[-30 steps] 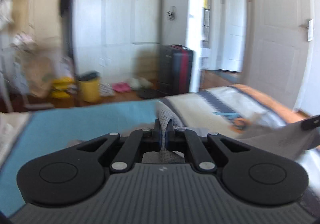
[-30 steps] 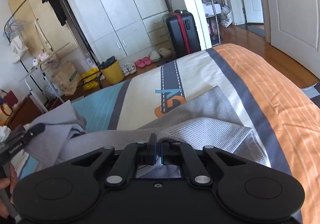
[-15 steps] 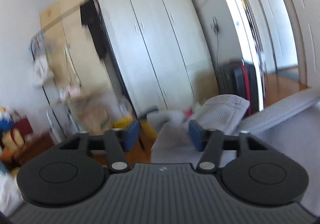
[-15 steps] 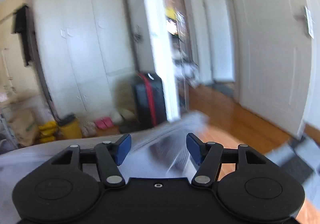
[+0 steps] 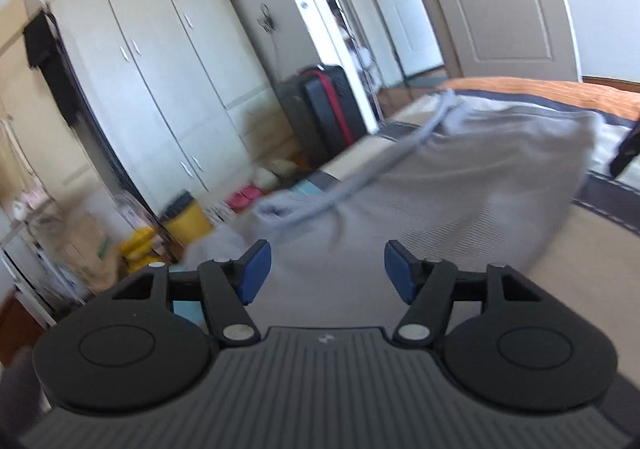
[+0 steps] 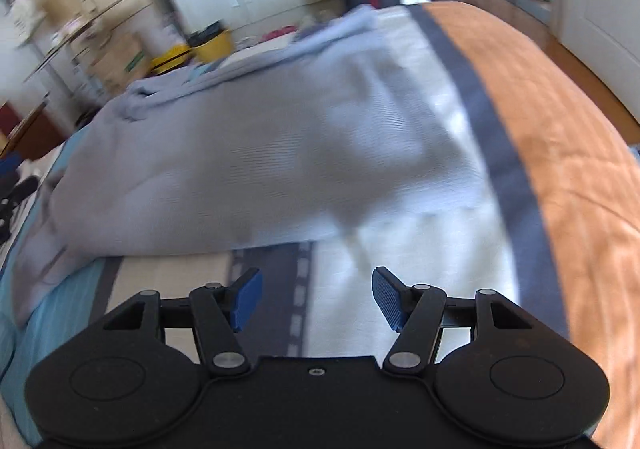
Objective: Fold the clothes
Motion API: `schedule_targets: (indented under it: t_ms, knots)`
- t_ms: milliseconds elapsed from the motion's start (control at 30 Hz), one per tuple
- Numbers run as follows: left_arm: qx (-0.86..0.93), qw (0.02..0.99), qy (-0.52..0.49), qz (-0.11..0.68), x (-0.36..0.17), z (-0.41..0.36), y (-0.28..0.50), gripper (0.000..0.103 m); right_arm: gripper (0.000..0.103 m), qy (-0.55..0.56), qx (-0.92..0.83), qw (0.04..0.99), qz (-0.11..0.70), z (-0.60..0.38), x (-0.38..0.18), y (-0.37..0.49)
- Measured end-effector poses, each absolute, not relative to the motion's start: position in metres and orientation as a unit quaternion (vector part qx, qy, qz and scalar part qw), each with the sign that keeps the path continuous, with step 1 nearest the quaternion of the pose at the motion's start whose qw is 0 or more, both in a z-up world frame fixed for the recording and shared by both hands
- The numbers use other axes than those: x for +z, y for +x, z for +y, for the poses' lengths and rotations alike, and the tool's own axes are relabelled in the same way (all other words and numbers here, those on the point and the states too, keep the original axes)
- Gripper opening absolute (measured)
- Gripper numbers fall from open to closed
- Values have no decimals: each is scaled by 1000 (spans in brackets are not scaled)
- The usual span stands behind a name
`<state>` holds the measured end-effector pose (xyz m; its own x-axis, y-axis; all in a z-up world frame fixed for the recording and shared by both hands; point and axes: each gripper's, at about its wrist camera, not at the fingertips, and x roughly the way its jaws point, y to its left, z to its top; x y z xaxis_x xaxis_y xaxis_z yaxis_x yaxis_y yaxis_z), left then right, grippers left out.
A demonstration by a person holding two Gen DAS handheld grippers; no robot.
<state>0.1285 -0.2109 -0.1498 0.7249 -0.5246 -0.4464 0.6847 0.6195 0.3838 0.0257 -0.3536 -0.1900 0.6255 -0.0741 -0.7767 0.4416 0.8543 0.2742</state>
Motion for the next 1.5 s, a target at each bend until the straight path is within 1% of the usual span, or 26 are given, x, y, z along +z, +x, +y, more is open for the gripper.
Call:
schedule_targets:
  t_ms: [100,167,233,300,367,433,467,500,533,567,633,700,733,800,867,933,1067,1100,1133,1167,1200,1267,1333,1400,1433,1500]
  knots:
    - [-356,868,310,155,-161,-214,109,63,67,271,-132,858,416,-350,-200,42]
    - [-348,856,349,159,-168,-211,95,65,68,284,-131,858,407,-345,-203,48]
    - [-336,841,376,196,-178,-212,98,65,68,294,-135,861,393,-344,-206,54]
    - [-319,831,354,288,-189,-207,111,65,68,318,-152,860,369,-359,-208,62]
    - [-313,821,303,368,-202,-198,132,65,67,345,-165,860,337,-369,-211,61]
    - [-311,826,297,364,-202,-196,137,66,42,351,-186,863,312,-374,-213,58]
    - [-310,828,296,361,-202,-196,139,54,13,342,-197,864,313,-375,-213,57]
    - [-301,834,313,342,-203,-198,138,12,7,332,-207,865,314,-376,-213,57]
    - [-296,837,312,340,-201,-199,139,7,4,332,-212,870,297,-376,-211,54]
    - [-290,840,310,337,-199,-200,139,6,4,340,-214,875,272,-377,-204,53]
    - [-286,860,294,303,-185,-195,138,6,4,356,-216,883,218,-378,-189,52]
    - [-282,878,277,268,-171,-190,138,6,5,345,-210,894,195,-379,-168,66]
    - [-280,886,257,264,-166,-187,144,6,6,336,-204,899,193,-380,-160,75]
    - [-279,899,212,264,-159,-181,156,6,12,310,-204,907,199,-384,-150,95]
    - [-280,903,184,269,-162,-175,170,6,12,314,-201,907,196,-395,-148,107]
    - [-275,906,186,263,-170,-176,182,6,12,336,-190,899,205,-405,-151,116]
    - [-255,915,186,251,-181,-188,207,7,12,323,-203,901,208,-413,-162,124]
    - [-248,918,178,252,-183,-190,215,7,14,334,-204,897,205,-416,-165,122]
    - [-240,921,168,256,-183,-191,219,7,17,354,-205,891,198,-421,-169,116]
    - [-235,922,157,265,-184,-190,223,7,26,375,-206,884,190,-426,-173,109]
    - [-230,923,145,274,-184,-189,227,7,38,396,-207,876,182,-431,-177,103]
    - [-227,924,129,280,-188,-186,233,7,48,402,-235,865,188,-438,-178,94]
    - [-217,926,148,270,-193,-188,231,7,50,408,-281,849,186,-442,-178,83]
    - [-200,926,179,265,-197,-193,230,7,64,475,-296,814,159,-445,-185,67]
    - [-192,926,194,262,-199,-195,230,7,66,508,-302,794,145,-446,-189,59]
    - [-194,928,190,255,-198,-192,228,7,66,551,-296,766,147,-446,-200,53]
